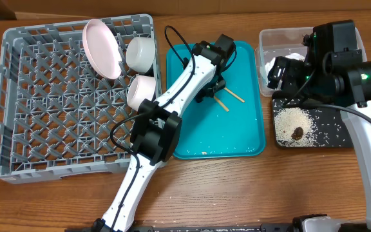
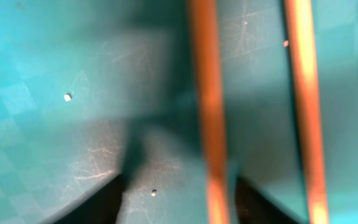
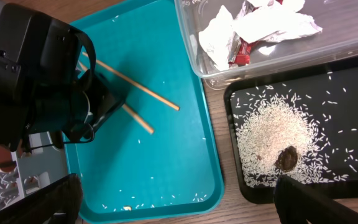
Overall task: Sort waste into correct bins and load items into the dishwasher
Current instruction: 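Carry the chopstick into the dish rack and release it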
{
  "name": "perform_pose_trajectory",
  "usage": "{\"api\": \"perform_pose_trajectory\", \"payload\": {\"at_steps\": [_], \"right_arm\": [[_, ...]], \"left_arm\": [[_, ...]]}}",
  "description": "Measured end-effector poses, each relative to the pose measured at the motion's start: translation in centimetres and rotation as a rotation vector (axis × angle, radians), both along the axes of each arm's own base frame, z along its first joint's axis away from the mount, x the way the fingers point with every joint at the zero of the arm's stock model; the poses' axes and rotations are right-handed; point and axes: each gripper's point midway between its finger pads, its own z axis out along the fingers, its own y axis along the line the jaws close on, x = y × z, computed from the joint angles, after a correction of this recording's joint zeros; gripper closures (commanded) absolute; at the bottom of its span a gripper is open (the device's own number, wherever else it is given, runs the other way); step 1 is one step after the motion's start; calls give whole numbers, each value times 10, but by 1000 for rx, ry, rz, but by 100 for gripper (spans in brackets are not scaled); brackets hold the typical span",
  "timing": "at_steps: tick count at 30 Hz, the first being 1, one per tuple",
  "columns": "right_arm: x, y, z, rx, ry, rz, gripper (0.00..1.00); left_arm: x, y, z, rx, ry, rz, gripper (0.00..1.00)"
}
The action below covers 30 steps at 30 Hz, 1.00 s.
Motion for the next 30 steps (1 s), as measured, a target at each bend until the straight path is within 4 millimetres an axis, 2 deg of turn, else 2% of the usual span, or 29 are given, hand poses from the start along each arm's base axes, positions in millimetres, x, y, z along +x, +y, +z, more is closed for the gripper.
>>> {"api": "perform_pose_trajectory", "payload": {"at_steps": [3,9,15,18,21,23,25,26,27,30], "right_arm": [[0,0,0,0,0,0,0],[0,0,0,0,0,0,0],[0,0,0,1,0,-1,0],[0,0,0,0,0,0,0],[0,0,0,0,-1,0,0],[0,0,0,0,0,0,0],[0,0,0,0,0,1,0],[0,0,0,1,0,-1,0],[0,0,0,0,0,-1,0],[0,0,0,0,0,0,0]], "left_arm": [[0,-1,0,0,1,-24,96],[-2,0,1,8,8,-86,96],[-16,18,7,43,95,-140,96],[-6,30,26,30,83,-204,96],[12,40,71,-9,-1,-300,96],[20,49,121,-31,-101,-381,96],[19,59,175,-42,-203,-445,96],[10,66,214,-43,-269,-485,96],[1,71,239,-41,-307,-512,96],[-40,100,293,1,-346,-577,96]]}}
